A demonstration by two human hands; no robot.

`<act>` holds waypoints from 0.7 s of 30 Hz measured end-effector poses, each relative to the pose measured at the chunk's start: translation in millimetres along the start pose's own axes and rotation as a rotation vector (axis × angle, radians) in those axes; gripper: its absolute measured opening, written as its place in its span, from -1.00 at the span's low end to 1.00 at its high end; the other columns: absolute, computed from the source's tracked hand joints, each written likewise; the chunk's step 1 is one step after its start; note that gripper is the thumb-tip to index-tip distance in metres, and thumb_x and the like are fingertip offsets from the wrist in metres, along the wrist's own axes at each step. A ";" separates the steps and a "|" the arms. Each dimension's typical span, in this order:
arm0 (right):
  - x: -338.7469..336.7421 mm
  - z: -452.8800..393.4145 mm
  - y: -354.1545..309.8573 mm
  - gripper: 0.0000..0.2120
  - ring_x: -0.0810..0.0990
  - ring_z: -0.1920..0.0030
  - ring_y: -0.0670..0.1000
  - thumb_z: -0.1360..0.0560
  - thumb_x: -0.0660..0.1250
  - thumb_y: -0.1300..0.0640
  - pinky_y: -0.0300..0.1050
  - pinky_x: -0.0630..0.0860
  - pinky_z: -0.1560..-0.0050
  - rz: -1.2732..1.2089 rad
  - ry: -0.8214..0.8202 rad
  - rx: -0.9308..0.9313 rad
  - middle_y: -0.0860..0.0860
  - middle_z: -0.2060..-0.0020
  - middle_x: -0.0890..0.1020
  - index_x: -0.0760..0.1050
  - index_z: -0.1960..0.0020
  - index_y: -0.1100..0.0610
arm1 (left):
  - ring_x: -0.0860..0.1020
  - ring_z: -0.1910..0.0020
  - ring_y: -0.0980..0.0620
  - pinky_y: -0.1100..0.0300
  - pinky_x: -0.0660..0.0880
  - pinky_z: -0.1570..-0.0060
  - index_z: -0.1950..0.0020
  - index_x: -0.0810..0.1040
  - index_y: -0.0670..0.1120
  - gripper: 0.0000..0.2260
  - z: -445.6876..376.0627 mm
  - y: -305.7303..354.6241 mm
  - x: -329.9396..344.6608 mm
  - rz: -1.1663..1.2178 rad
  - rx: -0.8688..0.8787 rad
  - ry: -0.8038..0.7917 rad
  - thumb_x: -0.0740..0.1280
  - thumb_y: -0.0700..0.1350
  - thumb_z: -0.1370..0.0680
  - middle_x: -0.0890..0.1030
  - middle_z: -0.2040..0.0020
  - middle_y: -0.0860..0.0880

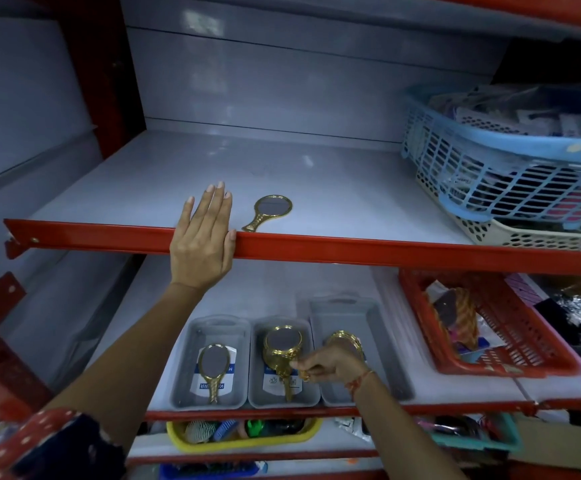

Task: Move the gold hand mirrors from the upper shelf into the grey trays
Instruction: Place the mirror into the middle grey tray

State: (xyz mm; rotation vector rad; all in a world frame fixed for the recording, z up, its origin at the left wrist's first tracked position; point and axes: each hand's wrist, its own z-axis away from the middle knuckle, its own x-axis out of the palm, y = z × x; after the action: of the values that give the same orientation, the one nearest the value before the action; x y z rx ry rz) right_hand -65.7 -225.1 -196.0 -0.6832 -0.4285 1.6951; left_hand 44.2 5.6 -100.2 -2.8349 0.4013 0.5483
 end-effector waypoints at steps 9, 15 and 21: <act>45.9 -0.2 36.3 -0.64 0.29 -0.43 0.34 -0.62 -0.04 0.40 0.09 0.26 -0.43 -0.358 0.259 -0.096 0.40 -0.37 0.34 0.22 -0.34 0.58 | 0.36 -0.47 -0.11 -0.02 0.14 -0.53 -0.46 0.34 -0.26 -0.54 1.5 -4.8 7.9 -0.006 0.025 0.041 0.05 -0.07 -0.62 0.40 -0.45 -0.20; 41.7 -58.5 60.2 -0.61 0.41 -0.37 0.29 -0.61 0.06 0.27 0.13 0.35 -0.42 -0.144 0.239 -0.019 0.37 -0.35 0.42 0.33 -0.36 0.45 | 0.34 -0.48 -0.10 -0.02 0.13 -0.53 -0.47 0.33 -0.25 -0.54 2.6 -4.4 10.1 -0.002 0.030 0.042 0.05 -0.07 -0.61 0.39 -0.46 -0.20; 36.0 -13.5 8.8 -0.69 0.61 -0.15 0.28 -0.58 0.16 0.32 0.01 0.61 -0.06 -0.127 0.003 -0.024 0.36 -0.20 0.57 0.42 -0.26 0.46 | 0.35 -0.48 -0.10 -0.02 0.15 -0.53 -0.46 0.34 -0.25 -0.54 1.8 -3.7 8.4 0.001 0.024 0.029 0.05 -0.07 -0.61 0.39 -0.46 -0.19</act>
State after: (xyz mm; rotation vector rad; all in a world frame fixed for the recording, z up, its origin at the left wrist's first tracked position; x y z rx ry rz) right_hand -68.2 -193.3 -219.2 -0.6622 -0.4810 1.5715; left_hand 52.3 7.7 -104.5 -2.8228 0.4122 0.4991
